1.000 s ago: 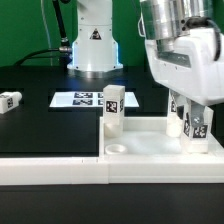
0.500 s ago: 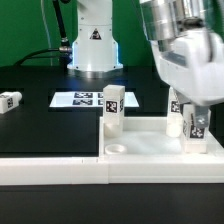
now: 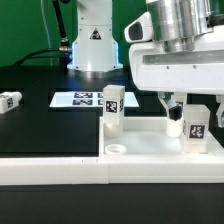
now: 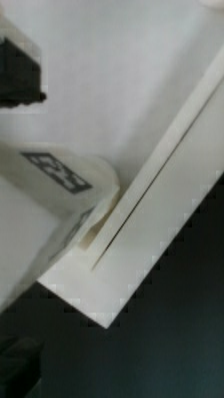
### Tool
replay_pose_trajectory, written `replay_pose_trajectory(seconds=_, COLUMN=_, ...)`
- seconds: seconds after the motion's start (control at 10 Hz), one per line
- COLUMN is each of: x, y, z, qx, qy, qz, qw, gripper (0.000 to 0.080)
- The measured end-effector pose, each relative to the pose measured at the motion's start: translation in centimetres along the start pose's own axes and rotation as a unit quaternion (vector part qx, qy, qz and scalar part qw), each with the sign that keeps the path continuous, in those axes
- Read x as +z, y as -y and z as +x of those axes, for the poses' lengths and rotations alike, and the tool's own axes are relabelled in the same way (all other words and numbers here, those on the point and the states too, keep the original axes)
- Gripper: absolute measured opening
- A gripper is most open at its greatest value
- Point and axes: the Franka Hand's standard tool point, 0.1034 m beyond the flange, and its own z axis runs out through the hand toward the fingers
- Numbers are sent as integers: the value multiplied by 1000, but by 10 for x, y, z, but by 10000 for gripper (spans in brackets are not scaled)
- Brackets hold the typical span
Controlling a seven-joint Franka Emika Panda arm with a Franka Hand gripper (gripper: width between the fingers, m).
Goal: Assemble square table
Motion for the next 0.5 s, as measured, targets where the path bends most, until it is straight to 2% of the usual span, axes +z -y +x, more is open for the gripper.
replay_pose_trajectory(seconds=0.1, x=0, y=0, z=0, qx=-47, qy=0, qz=0, qw=999, gripper=649)
replay_pose_trajectory(seconds=0.2, x=-1, y=0, z=1, qx=-155, qy=-5, qz=-17, qw=988, gripper=649)
replay_pose_trajectory(seconds=0.3, x=-3, y=5, z=1, qx=-236, qy=-11, qz=-24, qw=971, gripper=649)
replay_pose_trajectory(seconds=0.4, x=-2, y=7, z=-1, qx=-275, qy=-11, qz=-23, qw=961, gripper=649)
replay_pose_trajectory(seconds=0.5, x=-2, y=6, z=-1, qx=-261, qy=-12, qz=-23, qw=965, gripper=649)
